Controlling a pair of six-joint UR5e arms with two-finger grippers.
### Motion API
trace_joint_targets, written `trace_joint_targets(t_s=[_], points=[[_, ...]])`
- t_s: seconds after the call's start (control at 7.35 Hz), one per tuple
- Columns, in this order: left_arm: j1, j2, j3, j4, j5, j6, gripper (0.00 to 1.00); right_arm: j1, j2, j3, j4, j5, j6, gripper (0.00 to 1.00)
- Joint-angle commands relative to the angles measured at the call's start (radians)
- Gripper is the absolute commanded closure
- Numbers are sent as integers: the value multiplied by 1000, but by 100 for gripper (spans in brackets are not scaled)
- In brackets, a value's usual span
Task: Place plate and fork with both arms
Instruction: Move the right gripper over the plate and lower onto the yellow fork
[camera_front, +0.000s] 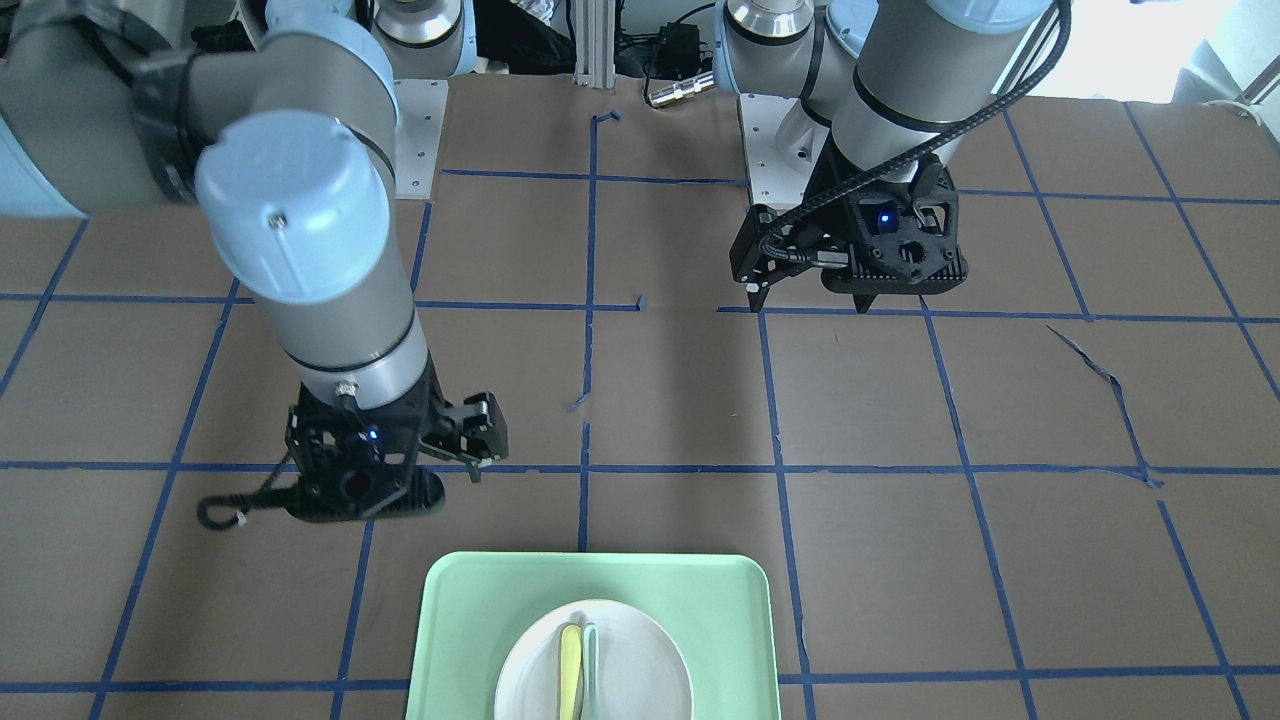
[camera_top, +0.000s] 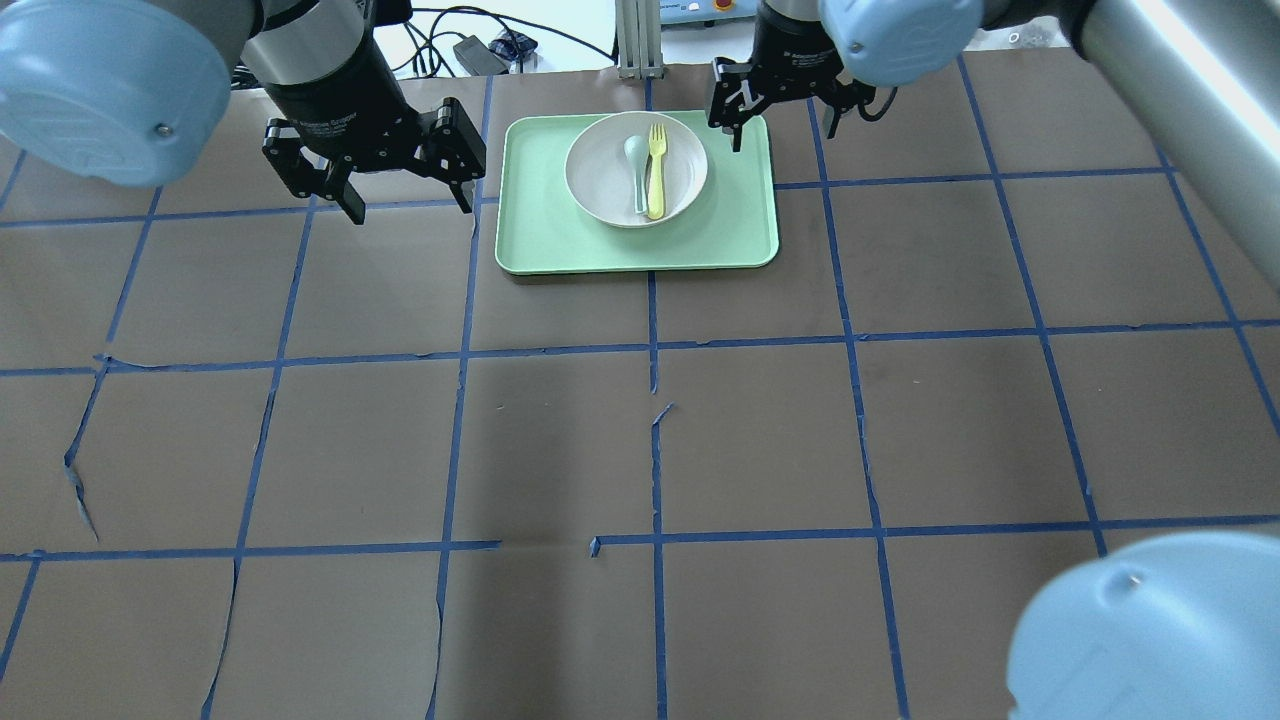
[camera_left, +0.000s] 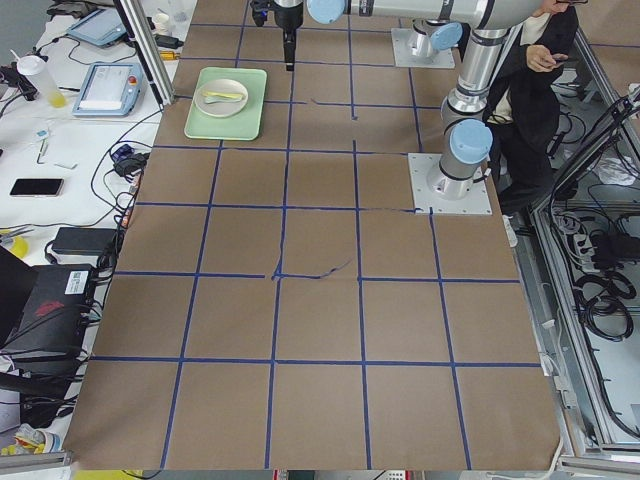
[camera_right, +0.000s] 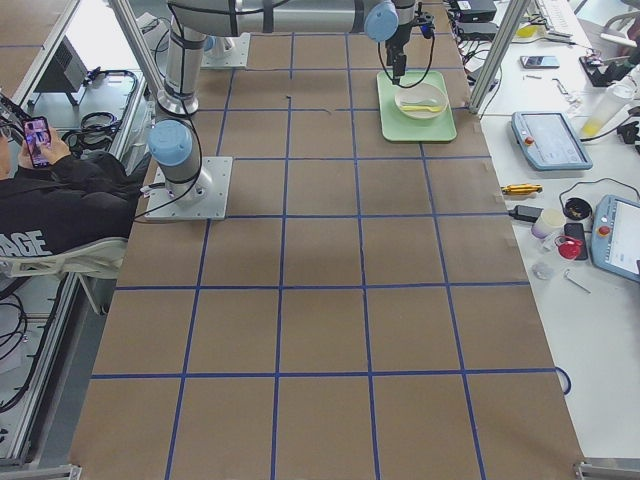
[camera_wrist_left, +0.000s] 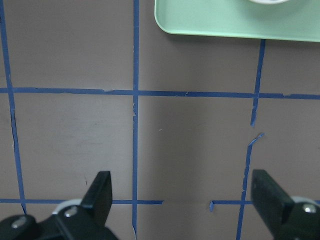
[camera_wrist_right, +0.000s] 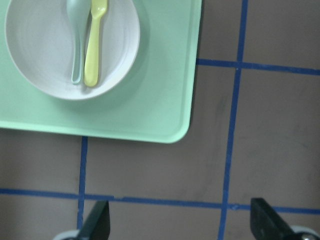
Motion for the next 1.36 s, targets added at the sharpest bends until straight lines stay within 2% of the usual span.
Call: trace_joint_targets(t_s=[0.0, 0.14, 0.27, 0.54, 0.68, 0.95, 1.09, 1.22], points=[[1, 1, -1, 0, 2, 1, 0, 29, 171, -43, -188, 2, 14, 0], [1, 1, -1, -1, 2, 2, 0, 30, 222, -54, -238, 4, 15, 1], [1, 1, -3, -1, 2, 2, 0, 35, 263, -79, -261, 19, 41, 11], [1, 2, -4, -4, 3, 5, 0, 55, 377, -167, -286, 43, 92, 11], [4, 13, -16, -1, 2, 5, 0, 65, 414, -221, -286, 37, 107, 15], [7, 20, -30, 0, 2, 5, 0, 79, 436, -241, -287, 36, 114, 24], [7, 20, -30, 0, 3, 5, 0, 87, 437, -254, -287, 37, 114, 34], [7, 17, -32, 2, 2, 5, 0, 89, 449, -255, -287, 39, 111, 38]])
